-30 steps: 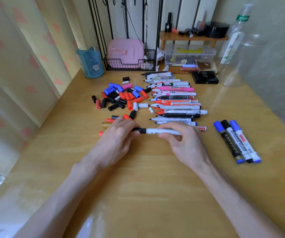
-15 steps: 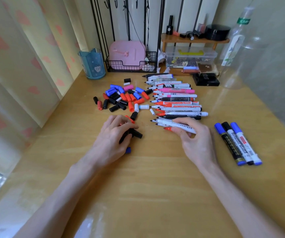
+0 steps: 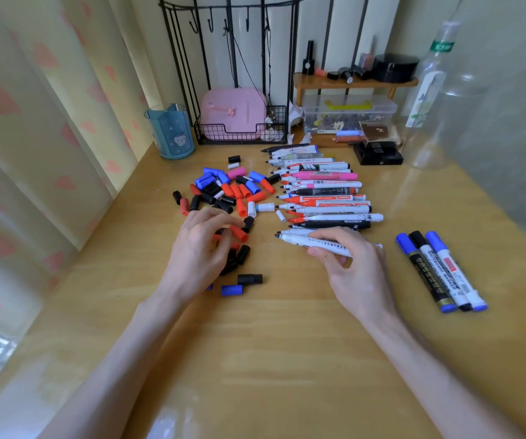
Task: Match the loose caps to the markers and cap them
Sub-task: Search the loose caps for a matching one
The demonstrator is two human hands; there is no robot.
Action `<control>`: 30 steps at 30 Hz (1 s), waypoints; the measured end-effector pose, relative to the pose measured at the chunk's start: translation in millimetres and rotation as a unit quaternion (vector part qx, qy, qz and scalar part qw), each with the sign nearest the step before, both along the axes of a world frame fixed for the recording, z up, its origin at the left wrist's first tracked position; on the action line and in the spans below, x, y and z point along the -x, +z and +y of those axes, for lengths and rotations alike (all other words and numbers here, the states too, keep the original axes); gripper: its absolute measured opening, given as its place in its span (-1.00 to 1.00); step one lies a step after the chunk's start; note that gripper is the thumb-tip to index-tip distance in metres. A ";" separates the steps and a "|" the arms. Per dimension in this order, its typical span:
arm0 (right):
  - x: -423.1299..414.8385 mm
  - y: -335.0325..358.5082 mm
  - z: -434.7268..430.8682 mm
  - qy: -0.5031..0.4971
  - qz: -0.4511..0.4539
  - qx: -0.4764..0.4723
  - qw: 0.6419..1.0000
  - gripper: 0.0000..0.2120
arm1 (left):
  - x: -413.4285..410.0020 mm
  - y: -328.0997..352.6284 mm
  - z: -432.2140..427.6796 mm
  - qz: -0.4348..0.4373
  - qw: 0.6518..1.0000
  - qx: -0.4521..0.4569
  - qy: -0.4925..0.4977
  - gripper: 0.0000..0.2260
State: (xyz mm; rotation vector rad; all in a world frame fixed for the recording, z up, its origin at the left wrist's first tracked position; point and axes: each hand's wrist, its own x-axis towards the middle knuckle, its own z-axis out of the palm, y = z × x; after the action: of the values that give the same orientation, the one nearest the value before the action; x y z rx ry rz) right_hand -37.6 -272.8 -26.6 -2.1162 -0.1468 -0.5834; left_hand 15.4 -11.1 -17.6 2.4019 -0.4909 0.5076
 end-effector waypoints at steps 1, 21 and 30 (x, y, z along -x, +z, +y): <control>-0.4 0.0 0.0 0.000 -0.001 -0.001 1.000 -0.82 | -8.6 0.1 -0.1 0.002 1.000 0.001 0.018 -0.76; -2.9 -1.4 -3.0 -0.005 -0.012 0.004 1.000 -0.86 | -82.0 1.7 -21.6 0.066 0.976 -0.166 0.124 -0.57; -2.4 -1.9 -1.0 -0.004 -0.004 0.018 1.000 -0.88 | -56.6 13.7 -13.4 -0.001 0.997 0.001 0.078 -0.68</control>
State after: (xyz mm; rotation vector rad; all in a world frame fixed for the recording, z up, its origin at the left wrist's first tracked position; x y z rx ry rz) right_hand -35.2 -273.8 -28.6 -2.1496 -0.1540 -0.5973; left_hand 72.0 -24.5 -3.9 2.4508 -0.3045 0.5780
